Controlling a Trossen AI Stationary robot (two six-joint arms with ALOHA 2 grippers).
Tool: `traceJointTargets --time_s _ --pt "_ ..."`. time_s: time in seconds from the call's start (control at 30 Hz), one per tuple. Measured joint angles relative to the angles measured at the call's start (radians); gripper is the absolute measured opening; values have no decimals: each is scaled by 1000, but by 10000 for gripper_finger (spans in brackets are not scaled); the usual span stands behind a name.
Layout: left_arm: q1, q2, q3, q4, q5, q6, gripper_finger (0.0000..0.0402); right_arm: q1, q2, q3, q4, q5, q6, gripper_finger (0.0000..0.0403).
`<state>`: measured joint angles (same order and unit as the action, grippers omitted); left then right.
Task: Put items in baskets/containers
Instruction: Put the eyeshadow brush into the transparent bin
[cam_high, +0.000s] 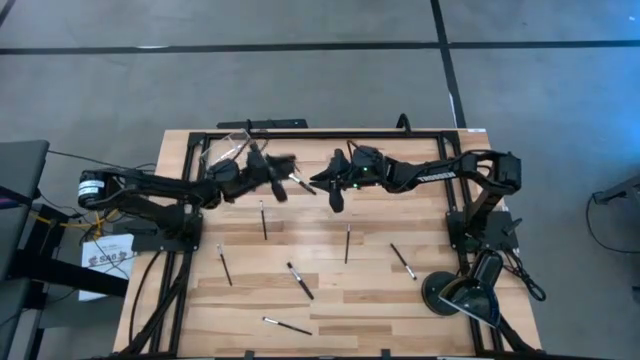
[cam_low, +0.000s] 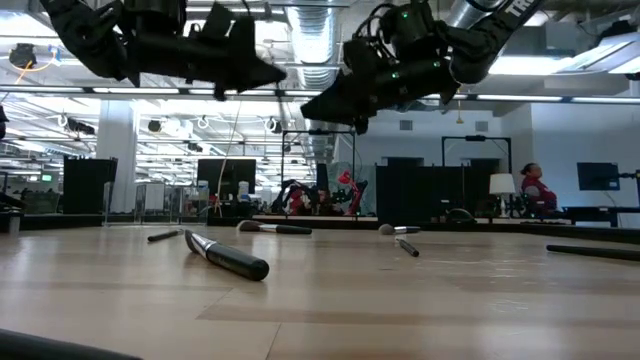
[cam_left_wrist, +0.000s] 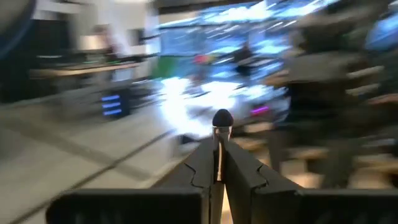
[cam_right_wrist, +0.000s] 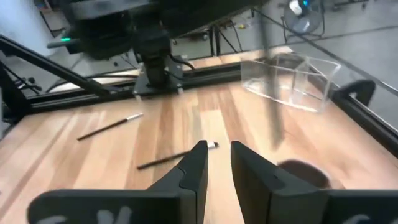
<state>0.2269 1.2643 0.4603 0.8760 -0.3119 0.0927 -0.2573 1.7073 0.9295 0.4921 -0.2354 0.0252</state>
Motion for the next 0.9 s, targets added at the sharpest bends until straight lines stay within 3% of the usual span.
traceJointTargets --time_s 0.1,0.43,0.63,0.9 --pt "76 -51 -6 -90 -89 39 17 -4 0 0 -10 3 0 62" --pt "401 -164 -154 -56 -108 -16 18 2 0 0 -1 2 -6 62" --pt "538 -131 -161 -8 -59 -75 21 2 0 0 25 2 0 61" --pt "639 -1 -161 32 -79 -136 20 2 0 0 24 2 9 61"
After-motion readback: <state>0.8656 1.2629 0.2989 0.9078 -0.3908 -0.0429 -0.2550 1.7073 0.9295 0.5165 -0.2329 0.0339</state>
